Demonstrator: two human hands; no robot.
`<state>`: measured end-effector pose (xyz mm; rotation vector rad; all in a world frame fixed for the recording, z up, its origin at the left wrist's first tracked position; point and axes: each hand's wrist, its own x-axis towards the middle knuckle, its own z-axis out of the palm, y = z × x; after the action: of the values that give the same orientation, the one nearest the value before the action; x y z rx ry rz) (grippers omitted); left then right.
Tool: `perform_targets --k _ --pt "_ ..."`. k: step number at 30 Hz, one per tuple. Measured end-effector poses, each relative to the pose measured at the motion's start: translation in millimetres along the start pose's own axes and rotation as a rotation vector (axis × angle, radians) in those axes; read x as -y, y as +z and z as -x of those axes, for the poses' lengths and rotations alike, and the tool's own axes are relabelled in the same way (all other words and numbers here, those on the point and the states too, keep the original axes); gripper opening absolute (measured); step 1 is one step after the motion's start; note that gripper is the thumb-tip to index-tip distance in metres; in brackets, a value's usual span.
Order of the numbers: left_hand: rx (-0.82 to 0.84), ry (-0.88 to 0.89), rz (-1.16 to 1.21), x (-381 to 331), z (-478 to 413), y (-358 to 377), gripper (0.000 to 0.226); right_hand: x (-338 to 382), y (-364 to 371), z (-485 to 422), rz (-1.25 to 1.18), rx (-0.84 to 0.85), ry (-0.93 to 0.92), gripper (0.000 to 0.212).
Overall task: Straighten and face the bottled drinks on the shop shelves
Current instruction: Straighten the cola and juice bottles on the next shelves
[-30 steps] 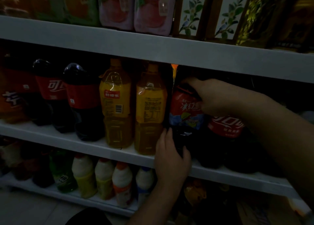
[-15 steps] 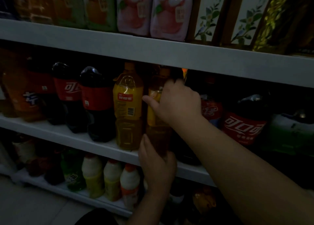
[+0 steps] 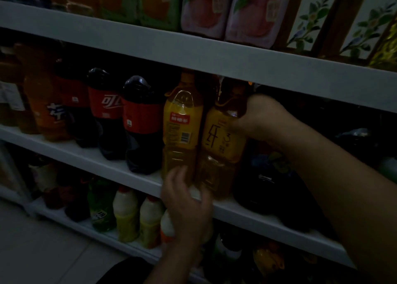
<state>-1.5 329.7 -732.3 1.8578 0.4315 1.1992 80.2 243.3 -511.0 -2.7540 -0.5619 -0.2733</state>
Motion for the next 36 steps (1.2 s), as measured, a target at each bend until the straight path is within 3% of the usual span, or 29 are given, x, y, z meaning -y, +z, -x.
perform_targets --k 2,6,8,13,17,21,28,31,34,36 --pt "-0.035 -0.078 -0.01 12 -31 -12 0.066 -3 -6 1 0.006 0.065 -0.018 0.032" --pt "0.293 -0.187 0.115 22 -69 -19 0.083 -8 -10 6 -0.054 0.129 -0.02 0.029" --pt "0.352 -0.224 0.159 21 -70 -16 0.088 -9 -9 9 -0.068 0.14 -0.026 0.024" --pt "0.21 -0.172 0.019 10 -56 -7 0.082 -6 -10 13 -0.107 0.123 0.05 0.025" --pt "0.03 -0.168 -0.103 -5 -40 1 0.063 -2 -8 14 -0.077 0.109 0.024 0.028" --pt "-0.002 -0.129 -0.165 0 -40 -1 0.057 -1 -6 15 -0.005 0.008 -0.038 0.044" --pt "0.137 -0.058 -0.187 14 -65 -15 0.081 -5 -2 16 -0.036 -0.03 -0.065 0.05" --pt "0.04 -0.086 -0.163 -3 -71 -15 0.083 -6 -2 18 -0.038 -0.021 -0.052 0.048" --pt "-0.115 0.067 -0.122 -28 -90 -15 0.083 -4 1 19 -0.025 -0.007 -0.025 0.044" --pt "-0.11 0.146 -0.155 -44 -109 -13 0.091 -2 4 23 0.019 -0.053 -0.027 0.038"
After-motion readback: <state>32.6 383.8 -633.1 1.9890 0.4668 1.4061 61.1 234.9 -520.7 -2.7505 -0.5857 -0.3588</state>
